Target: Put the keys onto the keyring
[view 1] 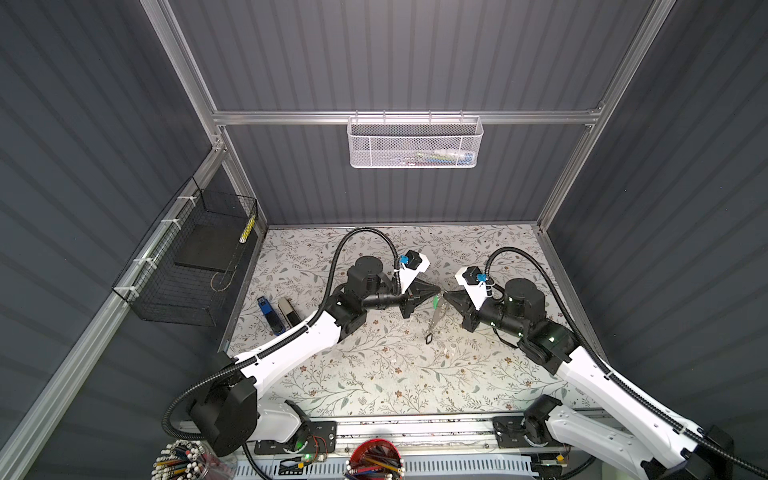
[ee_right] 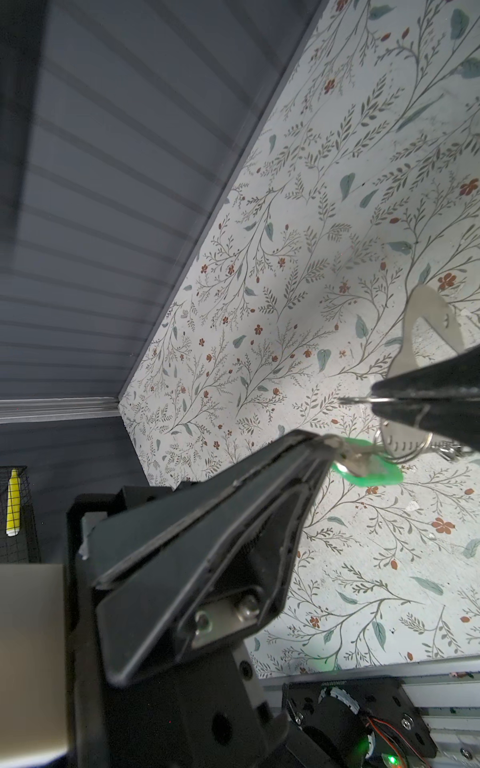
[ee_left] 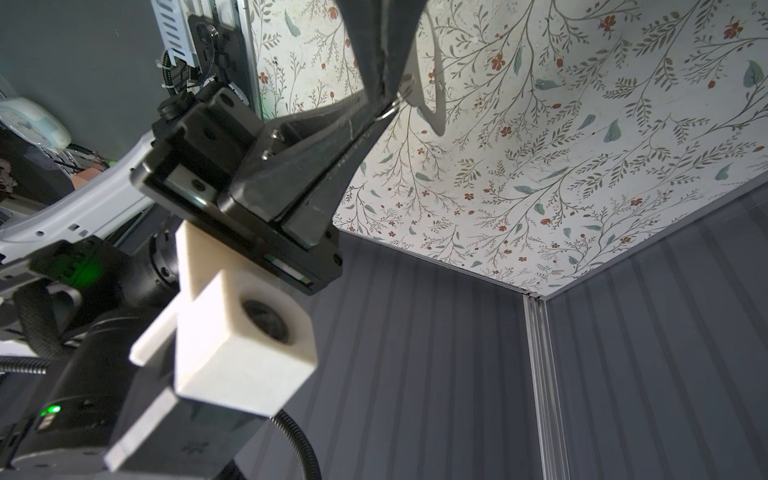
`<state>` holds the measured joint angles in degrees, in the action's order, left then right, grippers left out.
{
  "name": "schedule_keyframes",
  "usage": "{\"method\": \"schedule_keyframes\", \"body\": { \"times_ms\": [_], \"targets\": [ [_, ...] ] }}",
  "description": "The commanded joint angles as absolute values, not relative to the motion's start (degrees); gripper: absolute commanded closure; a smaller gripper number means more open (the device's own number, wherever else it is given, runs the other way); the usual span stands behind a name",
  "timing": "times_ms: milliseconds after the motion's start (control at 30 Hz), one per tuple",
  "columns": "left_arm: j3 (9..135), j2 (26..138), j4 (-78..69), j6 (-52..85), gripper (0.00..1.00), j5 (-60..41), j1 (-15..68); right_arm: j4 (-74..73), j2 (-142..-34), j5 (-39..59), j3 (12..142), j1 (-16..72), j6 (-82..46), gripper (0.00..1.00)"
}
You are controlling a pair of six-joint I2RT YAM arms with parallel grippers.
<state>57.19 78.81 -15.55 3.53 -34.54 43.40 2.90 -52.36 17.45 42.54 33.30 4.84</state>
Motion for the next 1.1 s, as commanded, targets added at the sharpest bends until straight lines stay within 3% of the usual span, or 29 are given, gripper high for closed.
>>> {"method": "schedule_keyframes", "body": {
  "times_ms": [0,667,1067],
  "targets": [
    [58.0,79.9,-17.8,4.7,1.00,-34.9,43.9,-0.1,-52.5,18.6,43.0,33.2,3.6,1.00],
    [58.7,80.7,-16.1,4.6,1.00,-30.5,44.3,-1.7,-51.9,22.2,42.6,33.2,2.1,1.00],
    [58.7,80.1,-14.3,8.5,1.00,-20.5,44.5,-3.6,-51.2,22.2,41.1,33.2,1.8,1.00]
  ]
}}
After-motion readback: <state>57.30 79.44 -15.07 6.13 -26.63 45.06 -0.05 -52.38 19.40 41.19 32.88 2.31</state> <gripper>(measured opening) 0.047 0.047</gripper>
